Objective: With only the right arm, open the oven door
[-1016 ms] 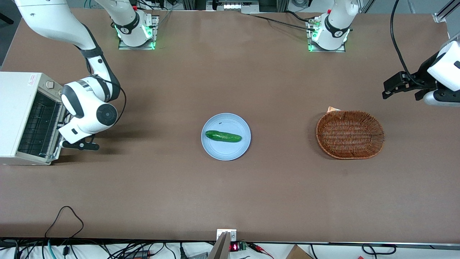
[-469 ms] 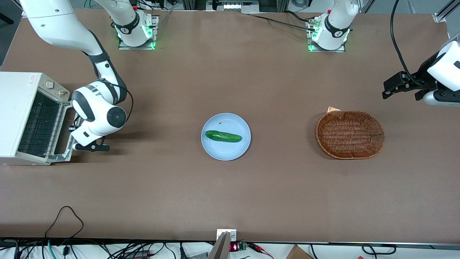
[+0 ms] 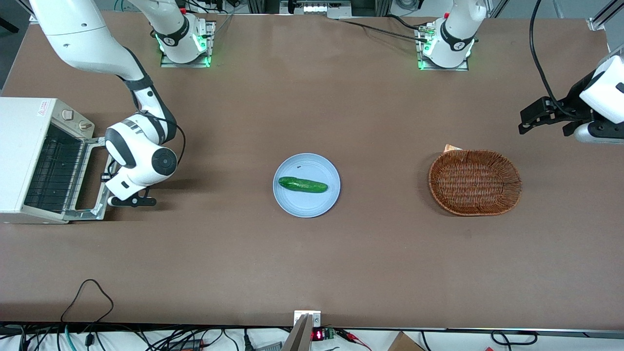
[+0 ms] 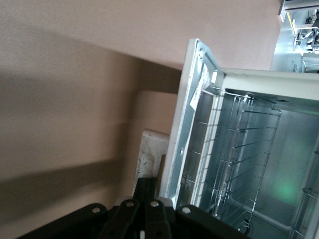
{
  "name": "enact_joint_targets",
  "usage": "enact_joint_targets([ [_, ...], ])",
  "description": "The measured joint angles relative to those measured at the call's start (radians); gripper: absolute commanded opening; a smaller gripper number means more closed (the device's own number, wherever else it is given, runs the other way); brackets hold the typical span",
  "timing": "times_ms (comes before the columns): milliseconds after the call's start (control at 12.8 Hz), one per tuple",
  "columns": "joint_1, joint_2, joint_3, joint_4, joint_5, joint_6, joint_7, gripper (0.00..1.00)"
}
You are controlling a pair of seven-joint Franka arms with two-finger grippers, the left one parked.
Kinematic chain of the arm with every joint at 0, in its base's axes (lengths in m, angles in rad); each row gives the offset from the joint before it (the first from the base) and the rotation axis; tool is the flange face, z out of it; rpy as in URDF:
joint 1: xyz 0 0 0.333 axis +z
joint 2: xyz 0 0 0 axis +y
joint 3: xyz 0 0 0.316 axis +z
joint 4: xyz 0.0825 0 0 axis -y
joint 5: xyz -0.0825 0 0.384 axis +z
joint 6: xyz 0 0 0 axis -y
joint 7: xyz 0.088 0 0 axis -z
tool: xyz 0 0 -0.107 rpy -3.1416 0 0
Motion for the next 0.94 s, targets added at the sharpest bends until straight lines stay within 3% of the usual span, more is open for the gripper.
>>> enact_joint_targets([
  [938, 0.004, 0.054, 0.000, 0.008, 0.000, 0.009, 0.000, 0.01],
])
